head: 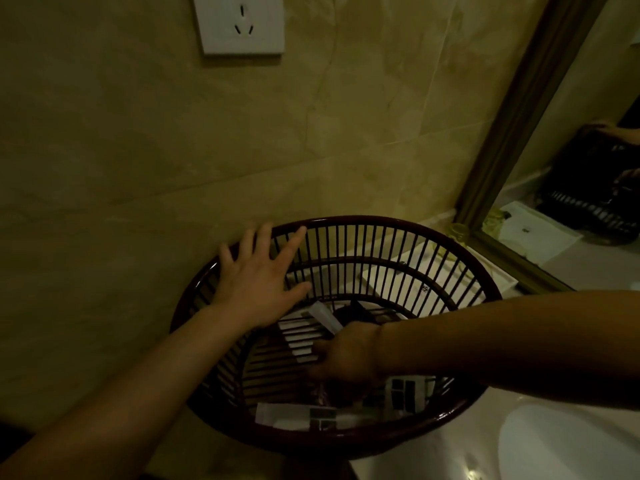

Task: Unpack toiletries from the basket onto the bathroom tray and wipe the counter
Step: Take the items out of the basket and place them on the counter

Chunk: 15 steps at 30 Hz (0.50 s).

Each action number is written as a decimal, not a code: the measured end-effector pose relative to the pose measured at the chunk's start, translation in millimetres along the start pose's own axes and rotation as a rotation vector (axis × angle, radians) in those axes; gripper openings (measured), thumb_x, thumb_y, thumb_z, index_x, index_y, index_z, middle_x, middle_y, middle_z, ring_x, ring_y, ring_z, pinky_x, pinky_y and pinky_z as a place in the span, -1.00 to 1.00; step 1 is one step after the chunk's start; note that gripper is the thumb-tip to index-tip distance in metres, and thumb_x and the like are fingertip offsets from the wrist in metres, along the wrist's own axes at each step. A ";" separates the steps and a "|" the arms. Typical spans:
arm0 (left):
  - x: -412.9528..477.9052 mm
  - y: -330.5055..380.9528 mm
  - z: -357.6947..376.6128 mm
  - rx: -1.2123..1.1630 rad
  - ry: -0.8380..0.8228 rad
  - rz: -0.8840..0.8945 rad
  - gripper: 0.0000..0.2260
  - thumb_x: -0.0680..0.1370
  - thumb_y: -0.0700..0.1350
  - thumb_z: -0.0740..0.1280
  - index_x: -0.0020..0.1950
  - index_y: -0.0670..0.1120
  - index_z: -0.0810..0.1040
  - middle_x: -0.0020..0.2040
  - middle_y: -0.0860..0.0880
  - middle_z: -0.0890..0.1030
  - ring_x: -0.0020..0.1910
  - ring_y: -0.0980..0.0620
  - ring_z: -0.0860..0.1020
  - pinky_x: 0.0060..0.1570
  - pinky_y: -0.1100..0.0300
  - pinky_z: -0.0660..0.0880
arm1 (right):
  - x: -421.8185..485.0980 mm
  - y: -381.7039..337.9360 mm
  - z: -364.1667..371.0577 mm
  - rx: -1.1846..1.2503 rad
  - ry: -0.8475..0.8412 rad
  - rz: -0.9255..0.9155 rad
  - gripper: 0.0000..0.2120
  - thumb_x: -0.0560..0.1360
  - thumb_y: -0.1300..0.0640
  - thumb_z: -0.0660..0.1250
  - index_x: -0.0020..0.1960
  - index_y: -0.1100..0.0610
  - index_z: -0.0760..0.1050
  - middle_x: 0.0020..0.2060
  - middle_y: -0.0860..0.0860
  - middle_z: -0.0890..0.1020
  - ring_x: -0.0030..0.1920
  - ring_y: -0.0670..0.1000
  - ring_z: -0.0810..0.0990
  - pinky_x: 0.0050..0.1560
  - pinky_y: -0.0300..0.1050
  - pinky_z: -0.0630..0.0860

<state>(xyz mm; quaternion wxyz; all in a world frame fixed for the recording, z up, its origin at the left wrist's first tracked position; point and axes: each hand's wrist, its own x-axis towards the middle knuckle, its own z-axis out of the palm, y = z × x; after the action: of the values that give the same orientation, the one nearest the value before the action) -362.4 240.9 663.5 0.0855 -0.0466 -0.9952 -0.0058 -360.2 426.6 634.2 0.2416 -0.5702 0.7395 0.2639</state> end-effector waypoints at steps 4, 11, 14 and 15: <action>3.0 3.8 1.4 0.028 0.028 0.036 -0.24 0.48 0.45 -0.02 0.51 0.26 -0.37 0.59 -0.15 -0.14 0.53 -0.21 -0.11 0.36 -0.41 -0.07 | 0.1 2.2 3.1 0.027 -0.027 -0.034 -0.40 0.54 0.15 0.36 0.52 0.07 0.22 0.36 0.28 0.32 0.07 0.31 0.56 -0.23 -0.02 0.41; 12.2 18.3 -0.8 0.075 0.063 0.104 -0.23 0.48 0.44 -0.01 0.52 0.24 -0.37 0.59 -0.13 -0.19 0.53 -0.24 -0.13 0.36 -0.42 -0.07 | -22.5 9.6 -10.1 0.023 0.079 0.029 -0.53 0.53 0.13 0.36 0.41 0.13 0.38 0.24 0.22 0.44 -0.06 0.16 0.57 -0.34 -0.10 0.33; 15.3 23.9 -1.1 0.071 0.051 0.096 -0.22 0.48 0.44 0.01 0.51 0.24 -0.39 0.59 -0.12 -0.19 0.53 -0.25 -0.12 0.35 -0.42 -0.07 | -62.5 14.7 -21.7 0.165 0.283 0.147 -0.46 0.52 0.04 0.37 0.45 -0.02 0.30 0.28 0.13 0.41 -0.04 0.12 0.57 -0.24 -0.12 0.44; 16.3 25.6 -0.5 0.066 0.049 0.088 -0.21 0.48 0.45 0.01 0.50 0.24 -0.40 0.59 -0.12 -0.19 0.53 -0.25 -0.11 0.35 -0.42 -0.07 | -80.5 15.3 -25.8 0.211 0.353 0.192 -0.43 0.52 0.01 0.37 0.47 -0.08 0.26 0.30 0.09 0.40 0.01 0.11 0.58 -0.16 -0.11 0.49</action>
<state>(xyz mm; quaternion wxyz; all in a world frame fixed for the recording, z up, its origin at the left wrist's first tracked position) -375.9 267.9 666.9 0.1114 -0.0875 -0.9895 0.0296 -357.7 470.2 708.1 0.1406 -0.5060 0.8447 0.1031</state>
